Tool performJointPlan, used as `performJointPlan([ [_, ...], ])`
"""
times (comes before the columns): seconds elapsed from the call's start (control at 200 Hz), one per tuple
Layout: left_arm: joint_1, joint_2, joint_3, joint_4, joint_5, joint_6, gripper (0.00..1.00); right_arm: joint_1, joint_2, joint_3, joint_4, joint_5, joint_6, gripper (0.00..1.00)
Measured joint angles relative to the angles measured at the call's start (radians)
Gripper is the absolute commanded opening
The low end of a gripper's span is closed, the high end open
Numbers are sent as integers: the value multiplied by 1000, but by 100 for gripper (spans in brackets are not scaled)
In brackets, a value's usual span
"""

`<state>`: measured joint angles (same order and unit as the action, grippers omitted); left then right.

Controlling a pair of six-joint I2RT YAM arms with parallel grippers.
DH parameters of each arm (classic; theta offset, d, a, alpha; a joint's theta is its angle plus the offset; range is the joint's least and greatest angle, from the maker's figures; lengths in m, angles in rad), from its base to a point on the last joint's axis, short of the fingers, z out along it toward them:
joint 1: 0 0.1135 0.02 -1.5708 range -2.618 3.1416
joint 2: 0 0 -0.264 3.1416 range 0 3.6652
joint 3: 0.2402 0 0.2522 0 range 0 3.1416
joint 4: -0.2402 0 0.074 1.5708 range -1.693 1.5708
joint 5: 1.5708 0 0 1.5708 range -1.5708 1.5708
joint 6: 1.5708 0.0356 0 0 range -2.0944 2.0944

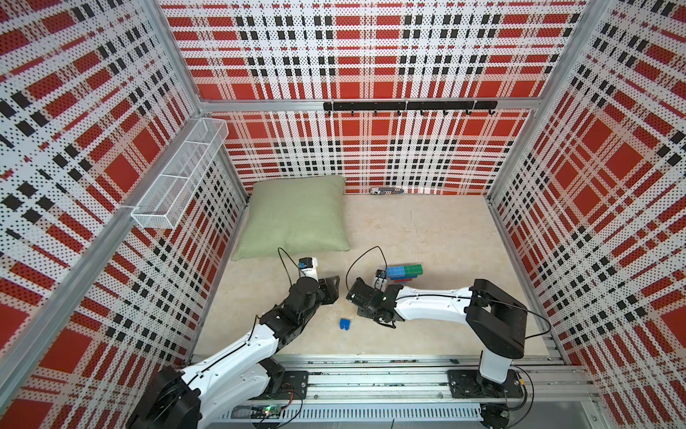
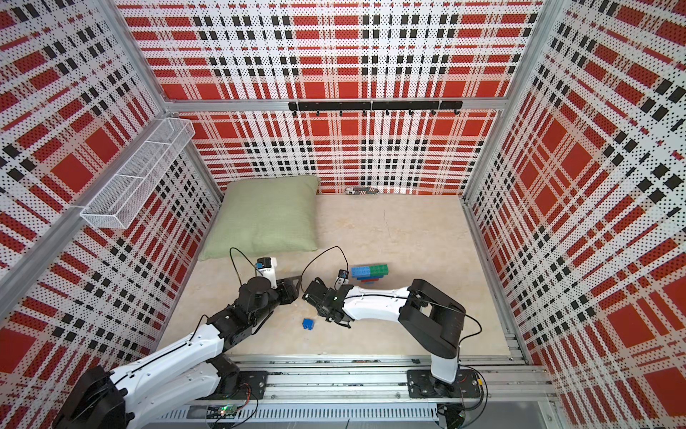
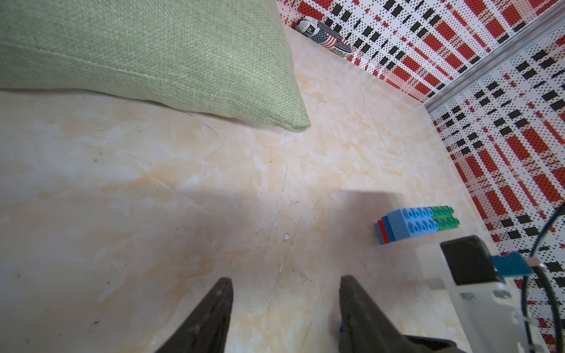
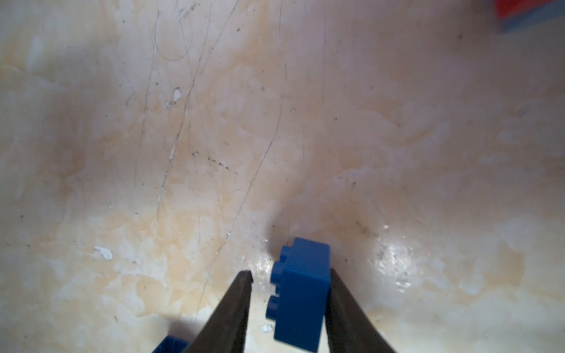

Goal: Assemble a heart with lego
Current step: Pick up the lego brick from the center of the board, then assemble the lego brick with the lego brick.

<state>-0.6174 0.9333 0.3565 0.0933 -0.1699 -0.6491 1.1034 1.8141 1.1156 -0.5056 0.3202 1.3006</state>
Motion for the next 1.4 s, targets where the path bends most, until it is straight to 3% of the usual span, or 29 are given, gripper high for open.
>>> performJointPlan([
  [0.386,-1,6,-1,12,51,28,62,-21,-56,-54,5,-23,-62,24],
  [0.561,-56,-44,-3,45,118,122,65,-87,-269,-153,41,-113,-162,25],
  [0.817,-249,-68,-3,214,254,372,67,-417,-642,-335,182,-510,-355,26],
  [0.992,-283,135,75,266,353,524,67,-597,-711,-392,211,-749,-428,28],
  [1.182,-288,370,254,278,446,642,65,-662,-714,-426,266,-1006,-470,29],
  [1.403,-241,435,310,280,560,715,55,-686,-706,-452,341,-1159,-462,29],
])
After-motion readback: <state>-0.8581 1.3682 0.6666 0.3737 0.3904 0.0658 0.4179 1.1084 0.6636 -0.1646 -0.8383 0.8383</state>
